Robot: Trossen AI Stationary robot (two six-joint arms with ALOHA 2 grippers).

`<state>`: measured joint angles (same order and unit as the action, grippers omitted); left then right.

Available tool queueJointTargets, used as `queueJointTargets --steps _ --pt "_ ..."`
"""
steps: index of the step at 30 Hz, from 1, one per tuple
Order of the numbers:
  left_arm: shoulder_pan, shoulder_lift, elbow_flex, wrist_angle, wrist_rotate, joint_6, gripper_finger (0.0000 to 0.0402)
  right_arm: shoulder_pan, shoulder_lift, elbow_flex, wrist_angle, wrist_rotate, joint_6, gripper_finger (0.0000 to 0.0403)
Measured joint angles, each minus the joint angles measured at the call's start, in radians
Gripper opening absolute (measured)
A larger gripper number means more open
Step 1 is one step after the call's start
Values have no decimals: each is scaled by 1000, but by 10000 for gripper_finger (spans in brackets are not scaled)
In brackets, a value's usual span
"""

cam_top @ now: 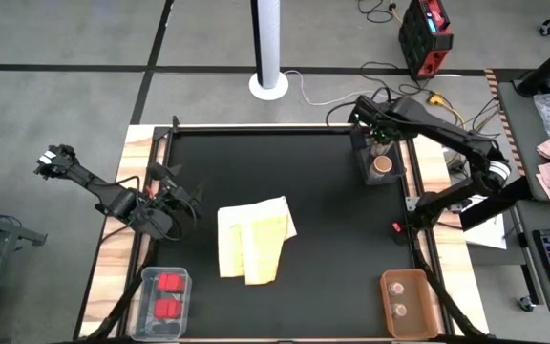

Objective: Sort spices by type
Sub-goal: Put the golden spice bottle into the black bin

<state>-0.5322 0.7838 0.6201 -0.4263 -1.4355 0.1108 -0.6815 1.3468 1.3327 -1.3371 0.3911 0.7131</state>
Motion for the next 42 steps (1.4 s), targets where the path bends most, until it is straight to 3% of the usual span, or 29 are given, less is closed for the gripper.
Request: queueJointTargets --steps 25,32,42 --pt "0 0 0 0 14 0 311 -36 0 -273 448 36 -78 274" --pt "0 0 0 0 14 0 311 -35 0 -303 492 35 -78 310" --pt "0 0 0 0 14 -26 311 -34 -21 -267 474 54 -130 275"
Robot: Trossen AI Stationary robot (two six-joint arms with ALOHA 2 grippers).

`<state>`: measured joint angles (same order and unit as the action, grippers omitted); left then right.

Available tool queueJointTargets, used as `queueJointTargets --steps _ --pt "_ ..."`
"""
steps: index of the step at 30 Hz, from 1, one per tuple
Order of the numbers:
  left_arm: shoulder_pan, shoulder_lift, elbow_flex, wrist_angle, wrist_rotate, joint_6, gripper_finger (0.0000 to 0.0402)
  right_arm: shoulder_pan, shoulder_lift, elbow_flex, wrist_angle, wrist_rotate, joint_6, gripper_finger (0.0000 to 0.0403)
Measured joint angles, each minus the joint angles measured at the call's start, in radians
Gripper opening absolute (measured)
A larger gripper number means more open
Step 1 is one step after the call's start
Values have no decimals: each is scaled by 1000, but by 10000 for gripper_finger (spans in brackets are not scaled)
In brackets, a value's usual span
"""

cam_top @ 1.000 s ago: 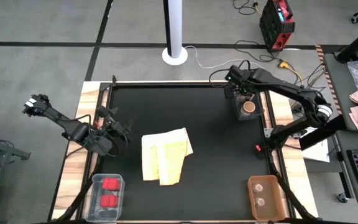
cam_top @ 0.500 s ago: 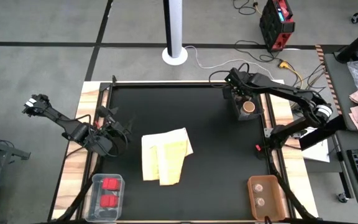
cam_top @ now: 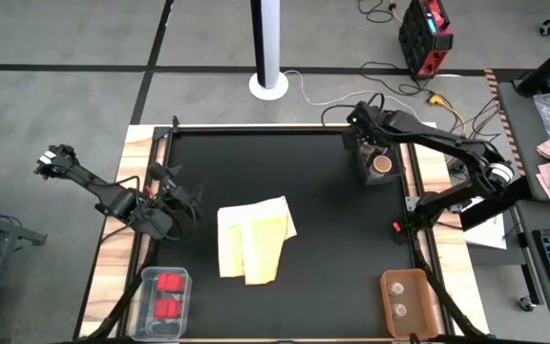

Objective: Sort spices by type
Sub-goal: Put the golden spice bottle into the black bin

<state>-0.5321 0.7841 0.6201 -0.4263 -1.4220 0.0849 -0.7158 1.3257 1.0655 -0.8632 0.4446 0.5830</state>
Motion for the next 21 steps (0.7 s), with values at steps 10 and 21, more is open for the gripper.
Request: queueJointTargets --steps 10,21 --pt "-2 14 -1 1 233 -343 311 100 -77 67 -9 -68 -95 231" --pt "-173 294 27 163 245 -619 311 499 30 -42 106 101 -12 105"
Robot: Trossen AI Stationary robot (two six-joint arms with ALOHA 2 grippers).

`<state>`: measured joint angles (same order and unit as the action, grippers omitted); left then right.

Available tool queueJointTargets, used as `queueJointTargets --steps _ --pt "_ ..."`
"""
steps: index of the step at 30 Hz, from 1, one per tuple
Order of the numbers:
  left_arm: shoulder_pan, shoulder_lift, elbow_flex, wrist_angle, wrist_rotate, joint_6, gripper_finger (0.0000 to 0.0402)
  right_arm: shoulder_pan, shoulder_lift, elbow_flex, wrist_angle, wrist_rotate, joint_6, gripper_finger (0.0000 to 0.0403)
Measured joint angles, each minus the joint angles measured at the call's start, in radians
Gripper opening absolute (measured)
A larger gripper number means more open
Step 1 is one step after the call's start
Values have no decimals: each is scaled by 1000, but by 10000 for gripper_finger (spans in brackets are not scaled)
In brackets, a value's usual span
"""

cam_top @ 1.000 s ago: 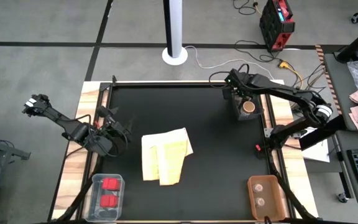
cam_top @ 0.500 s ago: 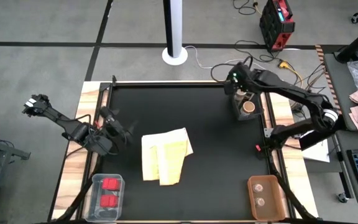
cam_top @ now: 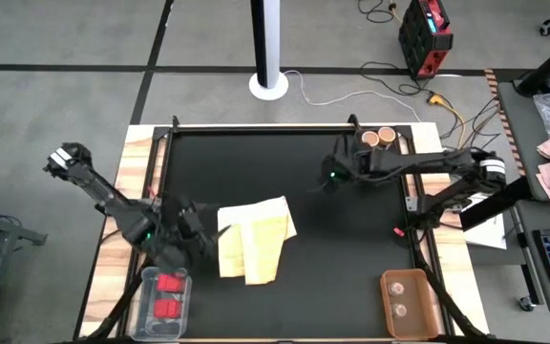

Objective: Sort spices by type
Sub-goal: Put the golden spice bottle into the black bin, then return to Home Position

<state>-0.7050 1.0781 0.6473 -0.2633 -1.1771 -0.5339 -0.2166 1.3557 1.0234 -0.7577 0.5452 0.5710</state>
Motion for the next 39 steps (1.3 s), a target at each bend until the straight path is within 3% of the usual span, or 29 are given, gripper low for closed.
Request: queueJointTargets --steps 5,8,15,23,29,32,36,37,39 --pt "-108 167 117 16 -180 -6 311 -36 87 -40 -25 49 -31 20" --pt "-143 252 204 -2 -254 2 311 -130 154 -33 -43 56 -71 13" --pt "-153 404 400 -97 -302 -3 311 -288 243 19 -129 60 -156 9" --pt "-152 503 497 -145 -392 -9 311 -322 241 52 -130 184 -246 9" --pt "-146 516 496 -148 -395 -72 311 -260 197 87 -165 155 -223 9" --pt "-133 504 495 -180 -289 -103 311 -126 115 52 -57 132 -222 9" --pt "-75 485 486 -160 97 -61 311 121 -28 -70 272 68 -335 9" --pt "-52 490 476 -96 180 -12 311 187 -64 -116 380 23 -360 9" --pt "0 517 442 182 351 195 311 306 -124 -240 680 -88 -427 9"
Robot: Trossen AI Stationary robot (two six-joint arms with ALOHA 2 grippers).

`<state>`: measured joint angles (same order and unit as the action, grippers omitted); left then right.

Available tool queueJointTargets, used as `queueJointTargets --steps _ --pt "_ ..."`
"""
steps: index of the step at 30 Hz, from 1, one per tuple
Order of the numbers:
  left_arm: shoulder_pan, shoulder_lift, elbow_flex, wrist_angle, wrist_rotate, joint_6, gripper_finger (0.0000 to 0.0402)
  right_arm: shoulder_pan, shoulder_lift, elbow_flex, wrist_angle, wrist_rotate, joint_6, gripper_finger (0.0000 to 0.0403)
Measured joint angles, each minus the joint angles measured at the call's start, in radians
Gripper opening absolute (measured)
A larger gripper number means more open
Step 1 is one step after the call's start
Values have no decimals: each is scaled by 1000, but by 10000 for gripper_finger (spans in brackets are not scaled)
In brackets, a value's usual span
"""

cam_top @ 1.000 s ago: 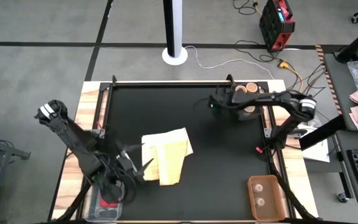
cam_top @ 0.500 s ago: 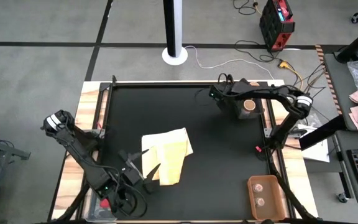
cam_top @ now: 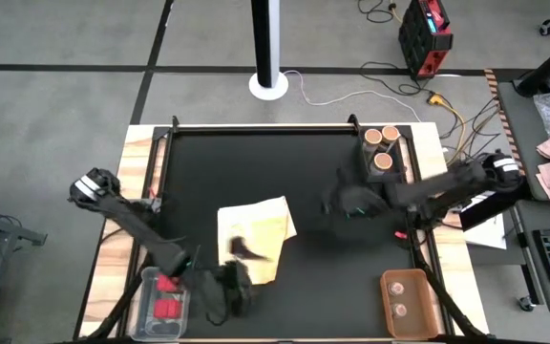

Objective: Sort spices by type
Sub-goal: Return to Home Position

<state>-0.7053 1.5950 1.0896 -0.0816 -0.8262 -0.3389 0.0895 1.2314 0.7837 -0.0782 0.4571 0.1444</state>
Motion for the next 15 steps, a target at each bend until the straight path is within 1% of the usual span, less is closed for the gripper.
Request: queueJointTargets --steps 2,3,4,6,7,9,11,13,15 --pt "46 41 -47 314 234 283 310 106 -32 -136 343 -86 -102 9" --pt "70 60 -63 408 338 392 310 148 -39 -196 496 -102 -155 9" --pt "94 71 -77 459 398 471 309 181 -44 -248 620 -99 -190 9" --pt "149 54 -96 442 417 533 302 196 -51 -314 777 -100 -216 9" --pt "186 32 -103 413 415 536 297 193 -63 -332 797 -102 -227 9" --pt "251 -39 -122 341 413 537 284 176 -84 -352 780 -107 -257 9" --pt "297 -123 -153 277 430 548 270 153 -109 -366 772 -138 -284 9" --pt "312 -228 -209 245 450 572 254 117 -142 -369 778 -191 -324 9" --pt "334 -337 -295 258 409 592 238 64 -178 -369 780 -260 -346 9"
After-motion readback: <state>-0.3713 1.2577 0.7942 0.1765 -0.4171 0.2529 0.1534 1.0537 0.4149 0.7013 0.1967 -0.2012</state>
